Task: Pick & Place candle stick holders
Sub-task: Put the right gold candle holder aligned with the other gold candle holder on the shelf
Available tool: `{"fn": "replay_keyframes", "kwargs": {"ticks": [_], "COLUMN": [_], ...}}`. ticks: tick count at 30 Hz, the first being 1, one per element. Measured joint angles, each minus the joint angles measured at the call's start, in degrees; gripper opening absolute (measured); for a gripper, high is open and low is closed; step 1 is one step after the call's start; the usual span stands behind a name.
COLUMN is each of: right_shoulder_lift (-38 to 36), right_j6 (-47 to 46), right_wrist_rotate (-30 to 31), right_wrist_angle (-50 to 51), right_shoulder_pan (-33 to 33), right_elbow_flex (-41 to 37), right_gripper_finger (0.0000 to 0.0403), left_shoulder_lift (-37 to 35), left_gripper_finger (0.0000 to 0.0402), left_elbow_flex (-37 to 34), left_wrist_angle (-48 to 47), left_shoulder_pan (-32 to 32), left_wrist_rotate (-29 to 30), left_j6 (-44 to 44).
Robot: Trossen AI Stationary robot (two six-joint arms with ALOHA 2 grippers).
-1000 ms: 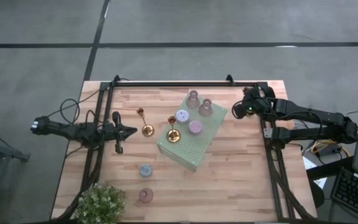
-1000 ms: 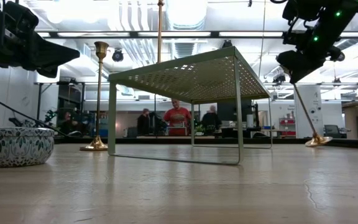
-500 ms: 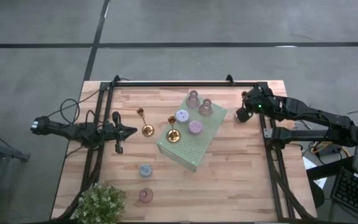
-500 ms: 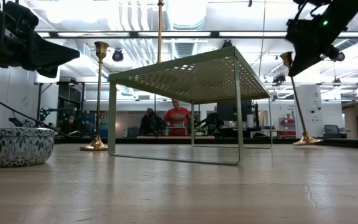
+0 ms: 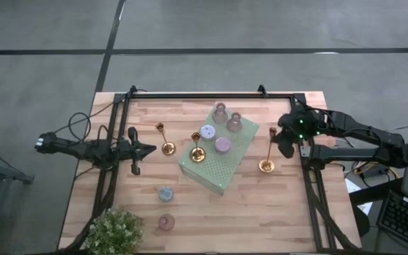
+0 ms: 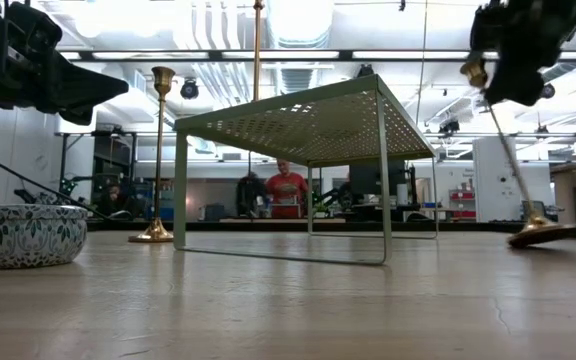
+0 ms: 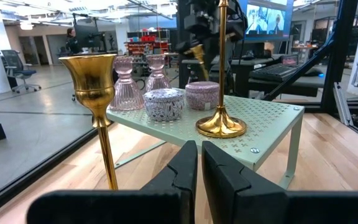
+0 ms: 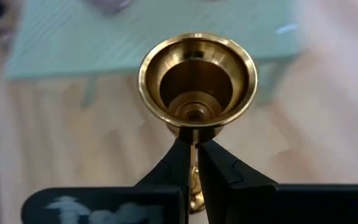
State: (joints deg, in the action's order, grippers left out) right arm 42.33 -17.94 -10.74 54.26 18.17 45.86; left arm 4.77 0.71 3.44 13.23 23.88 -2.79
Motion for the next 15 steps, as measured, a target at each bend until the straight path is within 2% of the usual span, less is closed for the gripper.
{"fn": "replay_keyframes", "kwargs": {"ticks": [5, 15], "right_shoulder_lift": [0.0, 0.7], "right_j6": [0.0, -5.5], "right_wrist_rotate": [-7.9, -13.4], "right_wrist_angle": [-0.5, -17.3], "right_shoulder_pan": [-4.6, -23.6], "right_elbow_flex": [-0.2, -0.3], "right_gripper_finger": [0.0012, 0.0011], "left_shoulder_lift": [0.0, 0.0], "left_gripper_finger": [0.0028, 0.0028], "left_elbow_flex": [0.0, 0.0], "left_wrist_angle": [0.0, 0.0], "left_shoulder_pan": [0.0, 0.0], "left_wrist_rotate": [0.0, 0.0], "left_j6": [0.0, 0.0]}}
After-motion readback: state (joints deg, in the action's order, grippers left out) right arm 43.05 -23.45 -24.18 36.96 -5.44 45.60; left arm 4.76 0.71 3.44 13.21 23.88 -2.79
